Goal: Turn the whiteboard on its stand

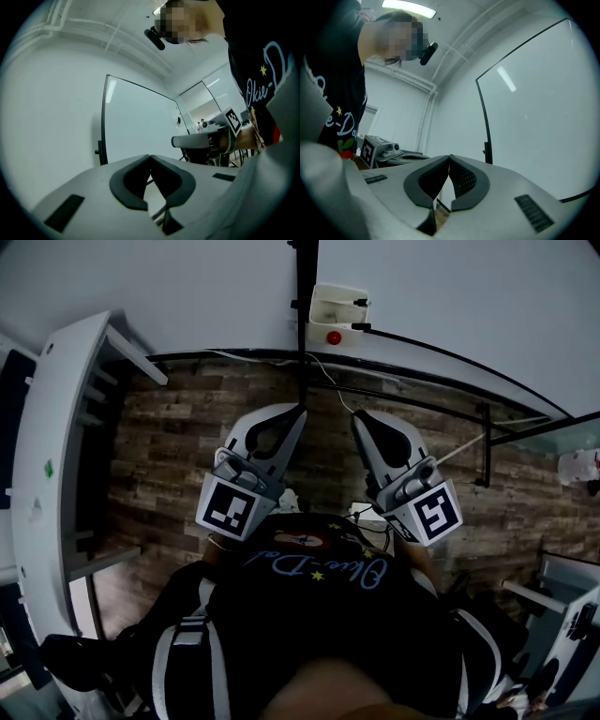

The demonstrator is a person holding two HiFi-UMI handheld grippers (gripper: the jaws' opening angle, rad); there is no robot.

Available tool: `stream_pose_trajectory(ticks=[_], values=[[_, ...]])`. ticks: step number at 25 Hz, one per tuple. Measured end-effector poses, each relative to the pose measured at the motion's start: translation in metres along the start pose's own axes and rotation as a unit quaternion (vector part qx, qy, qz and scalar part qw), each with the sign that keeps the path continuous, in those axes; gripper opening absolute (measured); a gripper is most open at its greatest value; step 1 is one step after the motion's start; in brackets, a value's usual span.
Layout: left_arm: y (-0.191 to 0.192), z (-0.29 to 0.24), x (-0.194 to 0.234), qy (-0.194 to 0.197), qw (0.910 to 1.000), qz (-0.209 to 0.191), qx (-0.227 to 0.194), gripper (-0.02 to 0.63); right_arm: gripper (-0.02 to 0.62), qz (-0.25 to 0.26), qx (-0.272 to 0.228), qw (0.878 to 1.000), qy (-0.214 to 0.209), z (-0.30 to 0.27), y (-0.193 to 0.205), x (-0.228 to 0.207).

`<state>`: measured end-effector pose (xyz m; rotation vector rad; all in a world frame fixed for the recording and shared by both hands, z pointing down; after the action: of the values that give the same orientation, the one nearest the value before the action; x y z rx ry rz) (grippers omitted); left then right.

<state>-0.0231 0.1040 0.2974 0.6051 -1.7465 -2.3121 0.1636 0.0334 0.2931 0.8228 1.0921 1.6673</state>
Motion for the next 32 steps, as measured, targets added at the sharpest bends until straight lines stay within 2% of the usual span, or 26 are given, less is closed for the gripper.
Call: stream_pose_trajectory(ticks=[16,21,28,32], values=[[0.019,0.005,0.063,0.030,0.9995,0.012,-0.002,0.015,0.023,0.020,0.016,0.999,0.023,-0.053,0.023,0.004],[0.028,0.012,0.080,0.038,0.9989,0.025,0.012,0.015,0.023,0.026,0.023,0.999,0.037,-0.066,0.026,0.010],[0.032,0.008,0.087,0.050,0.9982,0.033,-0.010,0.016,0.023,0.049,0.048,0.996,0.050,-0.068,0.023,0.008],[0.036,0.008,0.090,0.042,0.9981,0.044,-0.003,0.020,0.025,0.057,0.045,0.996,0.052,-0.075,0.022,-0.003]])
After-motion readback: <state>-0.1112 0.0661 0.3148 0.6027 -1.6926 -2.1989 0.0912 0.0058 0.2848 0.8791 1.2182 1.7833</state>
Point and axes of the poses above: the fingertips, and each gripper's own axes: z backward along the fingers, x to its left, y out of its underside, the point moved 9 cm from there along z, backward along the fingers, and after that the axes turned 9 degrees about -x, right-handed, at the moved point
